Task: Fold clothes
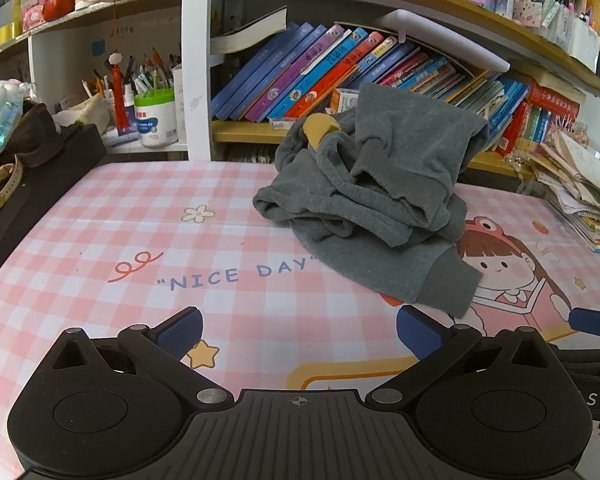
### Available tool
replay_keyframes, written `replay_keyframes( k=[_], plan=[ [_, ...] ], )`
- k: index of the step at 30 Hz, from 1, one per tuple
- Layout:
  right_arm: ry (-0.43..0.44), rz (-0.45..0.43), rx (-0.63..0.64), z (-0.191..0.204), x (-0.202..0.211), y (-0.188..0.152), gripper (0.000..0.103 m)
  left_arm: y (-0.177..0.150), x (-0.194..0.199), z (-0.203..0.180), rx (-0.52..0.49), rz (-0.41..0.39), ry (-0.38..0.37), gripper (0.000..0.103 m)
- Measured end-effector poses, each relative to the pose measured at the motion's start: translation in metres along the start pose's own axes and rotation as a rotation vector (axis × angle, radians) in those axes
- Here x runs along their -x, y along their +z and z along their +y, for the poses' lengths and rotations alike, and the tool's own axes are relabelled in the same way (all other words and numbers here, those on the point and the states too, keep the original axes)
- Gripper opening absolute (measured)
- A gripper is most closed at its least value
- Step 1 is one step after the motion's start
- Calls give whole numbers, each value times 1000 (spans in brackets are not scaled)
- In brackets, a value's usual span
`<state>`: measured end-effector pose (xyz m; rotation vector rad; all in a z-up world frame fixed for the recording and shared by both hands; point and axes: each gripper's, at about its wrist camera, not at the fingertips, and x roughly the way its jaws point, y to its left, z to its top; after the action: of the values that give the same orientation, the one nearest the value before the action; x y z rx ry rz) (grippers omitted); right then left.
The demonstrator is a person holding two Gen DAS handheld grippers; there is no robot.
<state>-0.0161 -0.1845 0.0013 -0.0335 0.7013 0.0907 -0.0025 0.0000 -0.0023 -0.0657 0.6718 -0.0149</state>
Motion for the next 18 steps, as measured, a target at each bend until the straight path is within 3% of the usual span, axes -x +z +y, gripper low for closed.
replay_keyframes(
  k=[8, 18],
  plan=[
    [6, 3, 5, 0, -1, 0, 92, -1, 2, -3, -16, -19, -7, 103],
    [18, 13, 7, -2, -5, 0, 92, -1, -2, -2, 23, 26, -39, 103]
  ],
)
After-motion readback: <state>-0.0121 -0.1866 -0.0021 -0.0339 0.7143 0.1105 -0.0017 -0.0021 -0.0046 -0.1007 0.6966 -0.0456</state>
